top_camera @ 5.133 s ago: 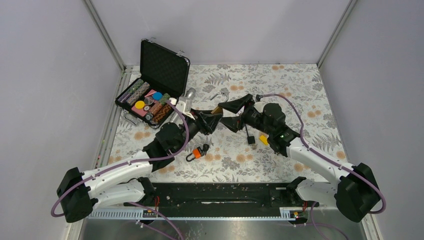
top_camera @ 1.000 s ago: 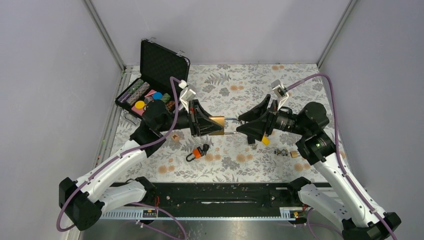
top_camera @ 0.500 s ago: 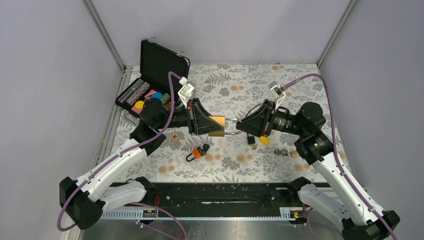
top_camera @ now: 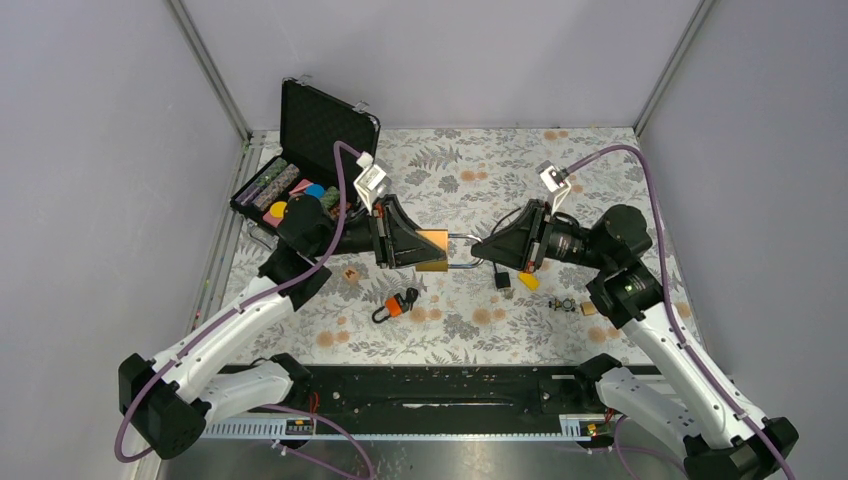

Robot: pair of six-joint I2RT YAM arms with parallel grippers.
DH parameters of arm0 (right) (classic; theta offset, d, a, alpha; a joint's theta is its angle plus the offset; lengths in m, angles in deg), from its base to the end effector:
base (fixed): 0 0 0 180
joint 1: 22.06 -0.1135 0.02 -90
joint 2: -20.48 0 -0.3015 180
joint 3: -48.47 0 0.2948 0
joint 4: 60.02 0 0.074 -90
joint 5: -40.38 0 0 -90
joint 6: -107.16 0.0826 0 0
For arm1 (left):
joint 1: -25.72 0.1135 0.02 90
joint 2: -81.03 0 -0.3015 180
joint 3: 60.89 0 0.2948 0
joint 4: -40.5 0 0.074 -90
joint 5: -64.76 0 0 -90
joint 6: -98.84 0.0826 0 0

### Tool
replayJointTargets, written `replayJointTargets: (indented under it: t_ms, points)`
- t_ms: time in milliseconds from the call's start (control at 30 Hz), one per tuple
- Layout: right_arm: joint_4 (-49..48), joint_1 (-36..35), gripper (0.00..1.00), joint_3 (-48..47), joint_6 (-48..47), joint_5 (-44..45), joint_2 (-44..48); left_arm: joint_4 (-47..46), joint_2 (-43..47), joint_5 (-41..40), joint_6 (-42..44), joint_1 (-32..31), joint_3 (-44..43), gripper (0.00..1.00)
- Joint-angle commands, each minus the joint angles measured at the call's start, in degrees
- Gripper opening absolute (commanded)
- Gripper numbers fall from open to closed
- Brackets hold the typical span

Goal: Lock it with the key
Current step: Lock the lock.

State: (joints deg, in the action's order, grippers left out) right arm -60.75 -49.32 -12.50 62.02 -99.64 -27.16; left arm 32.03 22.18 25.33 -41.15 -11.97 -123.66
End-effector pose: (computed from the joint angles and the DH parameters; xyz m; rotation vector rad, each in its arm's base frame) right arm 0.1728 0.1602 0.4351 -0.6105 1.5058 1.5779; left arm 0.1839 -0.2227 0.4188 0.7093 1.5723 -1.7877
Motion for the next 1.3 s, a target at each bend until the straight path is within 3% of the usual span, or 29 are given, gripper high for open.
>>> replayJointTargets:
  t_ms: [0,300,433,633,800,1033,1267]
  points:
    - [-8.99,-0.68,0.00,0.89,6.13,6.09,-0.76,-3.91,0.66,1.01,-0.11,-2.01,-3.34,0.00]
    - [-3.57,-9.01,0.00,0.32,-4.62,16.63,-1.07,-4.97,-2.41,0.59,-2.76,-3.03,-4.85,0.00]
    - [-5.50,-11.01,0.00,1.80,-6.74,21.29,-0.94,-5.04,-2.82,0.52,-3.86,-3.36,-4.59,0.00]
    - [-11.16,-14.20,0.00,2.24,-4.21,22.36,-2.88,-5.80,-4.28,-0.24,-3.53,-3.83,-3.82,0.00]
    - [-16.36,-15.88,0.00,0.06,-0.34,17.55,-5.78,-7.82,-7.04,1.12,-4.52,-4.12,-3.06,0.00]
    - [-12.72,-16.66,0.00,-2.90,0.06,15.62,-7.75,-3.88,-7.47,-0.81,-0.72,-4.10,-3.98,0.00]
    - [-2.93,-16.65,0.00,-4.83,-5.91,20.41,-5.65,1.66,-7.73,-1.74,2.59,-3.52,-6.02,0.00]
